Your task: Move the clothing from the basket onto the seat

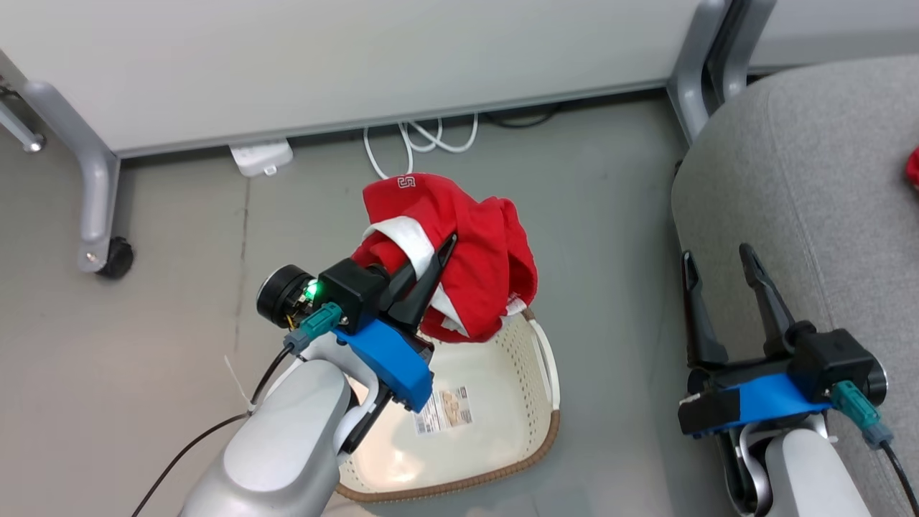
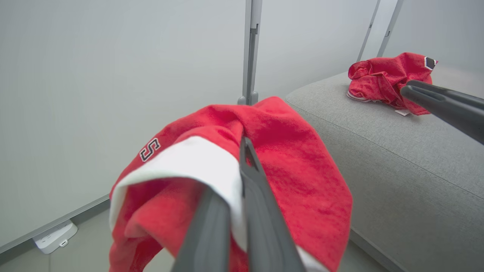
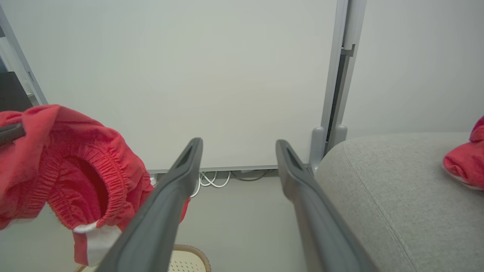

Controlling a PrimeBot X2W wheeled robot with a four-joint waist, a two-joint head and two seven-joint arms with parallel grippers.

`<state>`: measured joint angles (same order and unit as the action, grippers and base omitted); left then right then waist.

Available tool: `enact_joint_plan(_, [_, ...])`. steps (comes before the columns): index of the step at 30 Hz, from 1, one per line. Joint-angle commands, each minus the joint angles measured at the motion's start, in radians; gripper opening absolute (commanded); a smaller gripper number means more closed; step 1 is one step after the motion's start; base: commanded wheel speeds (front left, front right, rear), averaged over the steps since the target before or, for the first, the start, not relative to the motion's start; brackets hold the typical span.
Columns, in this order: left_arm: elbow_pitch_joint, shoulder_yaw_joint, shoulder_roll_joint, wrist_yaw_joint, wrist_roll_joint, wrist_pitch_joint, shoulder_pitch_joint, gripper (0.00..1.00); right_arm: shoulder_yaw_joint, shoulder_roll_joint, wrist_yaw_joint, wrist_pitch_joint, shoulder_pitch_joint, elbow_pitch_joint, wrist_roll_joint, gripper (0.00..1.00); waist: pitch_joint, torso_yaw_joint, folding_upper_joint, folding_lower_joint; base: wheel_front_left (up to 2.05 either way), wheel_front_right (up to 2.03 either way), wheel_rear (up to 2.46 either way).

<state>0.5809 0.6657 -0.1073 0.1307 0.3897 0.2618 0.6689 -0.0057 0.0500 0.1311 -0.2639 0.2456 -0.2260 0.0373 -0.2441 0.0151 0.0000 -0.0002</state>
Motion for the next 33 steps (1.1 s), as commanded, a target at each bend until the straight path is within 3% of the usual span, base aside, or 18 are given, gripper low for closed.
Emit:
enact_joint_plan(1, [-0.008,-0.001,0.0,-0.001,-0.009,0.005,-0.018,0.0,0.004,0.001,-0.001,-0.001,-0.021,-0.005,0.008,1.0,0.051,0.018,0.0,0.0002,0.0,0.0,0.0])
enact_joint_plan(19, [-0.036,0.043,0.011,-0.001,-0.014,0.005,-0.048,0.0,0.023,0.001,-0.001,-0.001,-0.136,-0.025,0.023,1.0,0.215,0.053,0.0,0.0002,0.0,0.0,0.0])
enact_joint_plan(33, [-0.041,0.055,0.009,-0.002,-0.013,0.005,-0.052,0.0,0.07,0.002,-0.001,-0.001,-0.122,-0.009,0.008,1.0,0.229,0.063,0.0,0.0002,0.0,0.0,0.0])
